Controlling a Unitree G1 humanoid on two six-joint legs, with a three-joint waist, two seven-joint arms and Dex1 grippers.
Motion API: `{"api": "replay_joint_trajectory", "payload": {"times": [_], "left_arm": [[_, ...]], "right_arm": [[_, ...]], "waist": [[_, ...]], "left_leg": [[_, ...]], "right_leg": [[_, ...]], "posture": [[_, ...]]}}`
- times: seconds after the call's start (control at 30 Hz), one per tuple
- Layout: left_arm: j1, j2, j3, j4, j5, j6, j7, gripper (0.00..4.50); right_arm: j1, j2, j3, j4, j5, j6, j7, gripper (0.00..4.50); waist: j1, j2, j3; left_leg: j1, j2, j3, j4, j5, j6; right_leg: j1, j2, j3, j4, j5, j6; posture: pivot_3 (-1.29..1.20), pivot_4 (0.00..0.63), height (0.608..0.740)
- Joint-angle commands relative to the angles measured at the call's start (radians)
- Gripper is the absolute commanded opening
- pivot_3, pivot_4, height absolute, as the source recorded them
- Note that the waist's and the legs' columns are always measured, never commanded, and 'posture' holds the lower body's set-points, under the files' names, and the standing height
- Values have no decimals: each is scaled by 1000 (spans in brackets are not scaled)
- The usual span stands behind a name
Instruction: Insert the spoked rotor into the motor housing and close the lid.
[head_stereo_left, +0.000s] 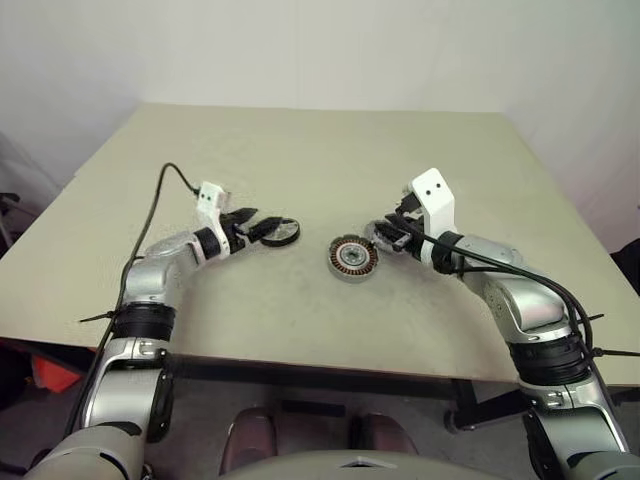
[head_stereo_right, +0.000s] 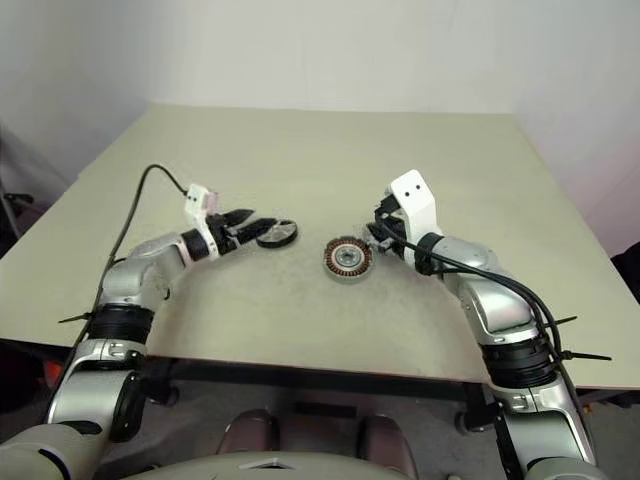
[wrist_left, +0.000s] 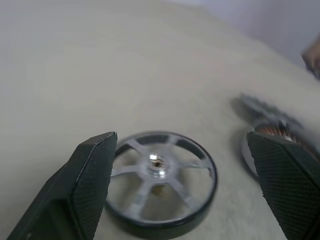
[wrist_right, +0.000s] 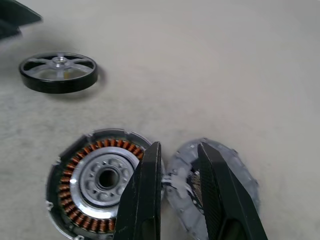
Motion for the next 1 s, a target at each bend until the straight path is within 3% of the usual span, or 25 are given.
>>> {"api": "replay_joint_trajectory", "payload": {"times": [0.03, 0.33, 0.8, 1.0], "left_arm": [[-13, 3, 59, -25, -54, 103, 64, 4389], [-16, -66, 114, 0, -138, 359, 189, 4389], [-77, -182, 134, 102, -122, 389, 308, 4389], [-77, -195, 121, 95, -121, 396, 295, 2503]], "right_arm": [[-11, -5, -44, -8, -10, -25, -4, 1250], [-15, 0, -53, -8, -23, -20, 0, 1250], [-8, 18, -67, -3, -32, -22, -16, 1250], [-7, 25, -65, -6, -38, -24, -22, 1278]], "waist": [[1, 0, 0], [1, 0, 0], [10, 0, 0], [10, 0, 0]], "left_leg": [[0, 0, 0, 0, 0, 0], [0, 0, 0, 1, 0, 0], [0, -1, 0, 1, 0, 1], [0, -1, -1, 2, 1, 2]], "right_leg": [[0, 0, 0, 0, 0, 0], [0, 0, 0, 0, 0, 0], [2, -1, 0, 0, 0, 0], [3, -1, 0, -1, 0, 0]], "posture": [[0, 0, 740], [0, 0, 740], [0, 0, 740], [0, 0, 740]]}}
